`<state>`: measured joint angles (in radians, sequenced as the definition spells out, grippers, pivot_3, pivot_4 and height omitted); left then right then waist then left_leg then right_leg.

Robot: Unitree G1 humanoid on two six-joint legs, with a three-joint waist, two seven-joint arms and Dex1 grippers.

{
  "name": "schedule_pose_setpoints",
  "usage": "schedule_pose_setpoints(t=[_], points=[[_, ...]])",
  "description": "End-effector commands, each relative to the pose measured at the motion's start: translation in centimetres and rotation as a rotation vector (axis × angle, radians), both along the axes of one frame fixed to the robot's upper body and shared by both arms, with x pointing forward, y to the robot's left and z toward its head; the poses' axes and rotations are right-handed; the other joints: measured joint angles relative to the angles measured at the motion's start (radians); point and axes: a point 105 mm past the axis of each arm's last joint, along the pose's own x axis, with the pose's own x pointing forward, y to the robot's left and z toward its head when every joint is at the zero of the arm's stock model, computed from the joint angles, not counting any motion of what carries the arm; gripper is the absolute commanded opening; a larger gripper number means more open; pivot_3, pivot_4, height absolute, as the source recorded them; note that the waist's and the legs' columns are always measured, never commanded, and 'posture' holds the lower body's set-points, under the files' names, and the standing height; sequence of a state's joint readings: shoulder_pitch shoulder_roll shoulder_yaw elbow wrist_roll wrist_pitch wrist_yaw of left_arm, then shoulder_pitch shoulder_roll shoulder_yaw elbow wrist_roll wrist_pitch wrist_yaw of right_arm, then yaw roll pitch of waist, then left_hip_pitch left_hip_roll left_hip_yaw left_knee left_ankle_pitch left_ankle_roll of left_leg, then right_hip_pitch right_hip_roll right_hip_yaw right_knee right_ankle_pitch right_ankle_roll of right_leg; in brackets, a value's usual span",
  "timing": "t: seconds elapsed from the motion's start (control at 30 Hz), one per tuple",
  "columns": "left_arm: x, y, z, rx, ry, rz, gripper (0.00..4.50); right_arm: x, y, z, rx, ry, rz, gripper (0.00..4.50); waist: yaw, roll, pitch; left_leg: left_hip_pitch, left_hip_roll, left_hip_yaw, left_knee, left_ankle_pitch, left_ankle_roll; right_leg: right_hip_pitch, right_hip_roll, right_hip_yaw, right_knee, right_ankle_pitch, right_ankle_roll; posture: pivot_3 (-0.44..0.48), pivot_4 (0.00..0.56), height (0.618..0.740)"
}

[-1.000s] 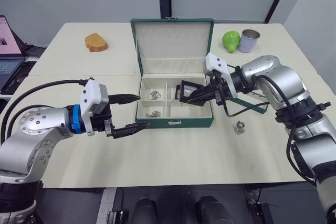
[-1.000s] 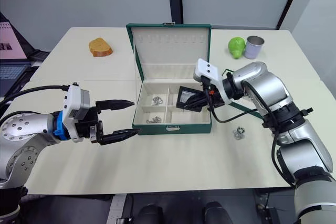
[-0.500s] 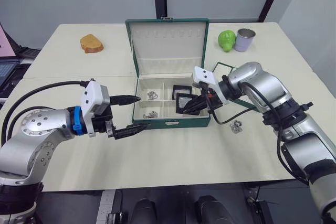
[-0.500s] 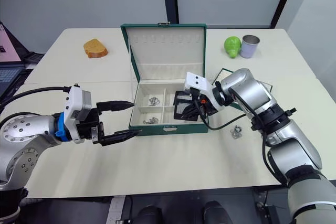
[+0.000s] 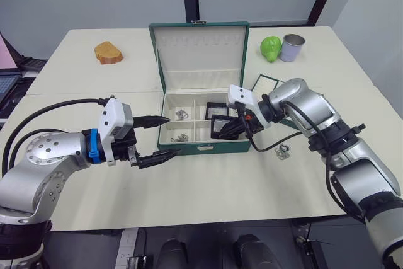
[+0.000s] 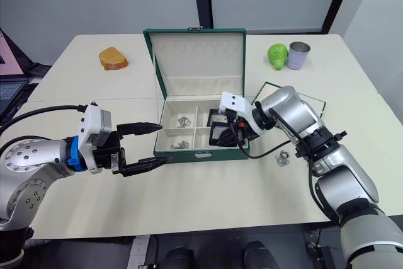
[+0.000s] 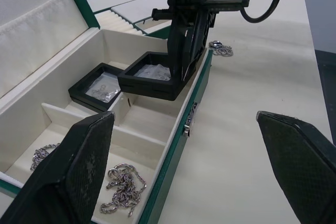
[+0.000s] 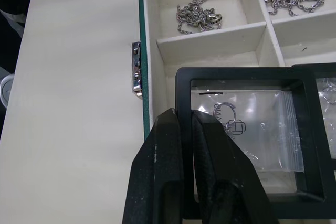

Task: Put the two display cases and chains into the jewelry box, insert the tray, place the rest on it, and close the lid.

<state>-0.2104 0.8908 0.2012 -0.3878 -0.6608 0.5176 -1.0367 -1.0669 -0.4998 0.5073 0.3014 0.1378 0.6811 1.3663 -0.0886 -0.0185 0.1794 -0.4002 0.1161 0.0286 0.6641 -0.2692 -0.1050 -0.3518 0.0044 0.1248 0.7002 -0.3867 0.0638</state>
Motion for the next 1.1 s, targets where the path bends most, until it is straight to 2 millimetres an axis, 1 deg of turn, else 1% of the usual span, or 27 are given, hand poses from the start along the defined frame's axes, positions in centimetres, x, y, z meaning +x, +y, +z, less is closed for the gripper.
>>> schedule_pose_setpoints(t=[0.03, 0.17, 0.23, 0.3, 0.4, 0.53, 0.67, 0.7, 0.8, 0.9, 0.97, 1.0, 1.07, 1.1], points=[[-0.1, -0.2, 0.9, -0.004, -0.04, -0.009, 4.5, -0.1, 0.1, 0.0, -0.003, -0.017, 0.028, 0.04, 0.0, 0.0, 0.0, 0.0, 0.0, 0.0, 0.0, 0.0, 0.0, 0.0, 0.0, 0.0, 0.0, 0.0, 0.0, 0.0, 0.15, 0.74], [-0.1, -0.3, 0.9, -0.006, -0.038, -0.01, 4.5, 0.0, 0.1, -0.1, -0.007, -0.022, 0.034, 0.04, 0.0, 0.0, 0.0, 0.0, 0.0, 0.0, 0.0, 0.0, 0.0, 0.0, 0.0, 0.0, 0.0, 0.0, 0.0, 0.0, 0.15, 0.74], [-0.1, -0.4, 0.8, -0.007, -0.036, -0.01, 4.5, 0.1, 0.2, 0.1, 0.003, -0.026, 0.032, 0.75, 0.0, 0.0, 0.0, 0.0, 0.0, 0.0, 0.0, 0.0, 0.0, 0.0, 0.0, 0.0, 0.0, 0.0, 0.0, 0.0, 0.15, 0.74], [0.0, -0.3, 0.8, -0.009, -0.034, -0.008, 4.5, 0.2, 0.4, 0.5, 0.021, -0.029, 0.03, 1.22, 0.0, 0.0, 0.0, 0.0, 0.0, 0.0, 0.0, 0.0, 0.0, 0.0, 0.0, 0.0, 0.0, 0.0, 0.0, 0.0, 0.15, 0.74], [0.0, -0.3, 0.8, -0.009, -0.03, -0.005, 4.5, 0.5, 0.6, 1.7, 0.065, -0.036, 0.022, 1.89, 0.0, 0.0, 0.0, 0.0, 0.0, 0.0, 0.0, 0.0, 0.0, 0.0, 0.0, 0.0, 0.0, 0.0, 0.0, 0.0, 0.15, 0.74], [0.0, -0.3, 0.7, -0.009, -0.022, -0.005, 4.5, 0.7, 0.6, 2.8, 0.097, -0.042, 0.017, 2.96, -0.001, 0.0, 0.0, 0.0, 0.0, 0.0, 0.0, 0.0, 0.0, 0.0, 0.0, 0.0, 0.0, 0.0, 0.0, 0.0, 0.15, 0.74], [0.1, -0.3, 0.7, -0.007, -0.016, -0.006, 4.5, 0.7, 0.6, 3.4, 0.127, -0.043, 0.017, 4.21, 0.0, 0.0, 0.0, 0.0, 0.0, 0.0, 0.0, 0.0, 0.0, 0.0, 0.0, 0.0, 0.0, 0.0, 0.0, 0.0, 0.15, 0.74], [0.2, -0.3, 0.7, -0.007, -0.012, -0.006, 4.5, 0.8, 0.6, 3.6, 0.139, -0.047, 0.018, 4.45, -0.001, 0.0, 0.0, 0.0, 0.0, 0.0, 0.0, 0.0, 0.0, 0.0, 0.0, 0.0, 0.0, 0.0, 0.0, 0.0, 0.15, 0.74], [0.3, -0.3, 0.6, -0.01, 0.003, 0.0, 4.5, 0.8, 0.8, 5.1, 0.244, -0.062, 0.013, 4.45, -0.001, 0.0, 0.0, 0.0, 0.0, 0.0, 0.0, 0.0, 0.0, 0.0, 0.0, 0.0, 0.0, 0.0, 0.0, 0.0, 0.15, 0.74], [0.4, 0.1, 0.5, -0.01, 0.019, 0.017, 4.5, 0.3, 0.0, 7.1, 0.38, -0.073, 0.018, 4.45, 0.0, 0.0, 0.0, 0.0, 0.0, 0.0, 0.0, 0.0, 0.0, 0.001, 0.0, 0.0, 0.0, 0.0, 0.0, 0.0, 0.15, 0.74], [0.5, 0.7, 0.6, -0.017, 0.024, 0.046, 4.5, -0.3, -1.5, 8.0, 0.442, -0.083, 0.016, 4.45, 0.004, 0.0, 0.0, 0.0, 0.0, 0.0, 0.0, 0.0, 0.0, 0.001, 0.0, 0.0, 0.0, 0.0, 0.0, 0.0, 0.15, 0.74], [0.7, 1.2, 0.7, -0.027, 0.027, 0.076, 4.5, -0.7, -2.6, 8.2, 0.464, -0.093, 0.002, 4.45, 0.005, 0.0, 0.0, 0.0, 0.0, 0.0, 0.0, 0.0, 0.0, 0.002, 0.0, -0.001, -0.001, 0.0, 0.0, 0.0, 0.15, 0.74], [0.9, 2.1, 0.8, -0.041, 0.032, 0.119, 4.5, -1.3, -4.1, 8.4, 0.482, -0.107, -0.024, 4.45, 0.007, 0.0, 0.0, -0.001, 0.0, 0.0, 0.0, 0.0, 0.0, 0.002, -0.001, -0.001, -0.002, 0.0, 0.0, 0.0, 0.15, 0.74], [1.1, 3.1, 0.7, -0.049, 0.034, 0.169, 4.5, -1.4, -5.6, 8.3, 0.501, -0.127, -0.071, 4.45, 0.007, 0.0, 0.0, -0.001, 0.0, 0.0, -0.001, 0.0, 0.0, 0.002, -0.001, -0.001, -0.002, 0.0, 0.0, 0.0, 0.15, 0.74]])
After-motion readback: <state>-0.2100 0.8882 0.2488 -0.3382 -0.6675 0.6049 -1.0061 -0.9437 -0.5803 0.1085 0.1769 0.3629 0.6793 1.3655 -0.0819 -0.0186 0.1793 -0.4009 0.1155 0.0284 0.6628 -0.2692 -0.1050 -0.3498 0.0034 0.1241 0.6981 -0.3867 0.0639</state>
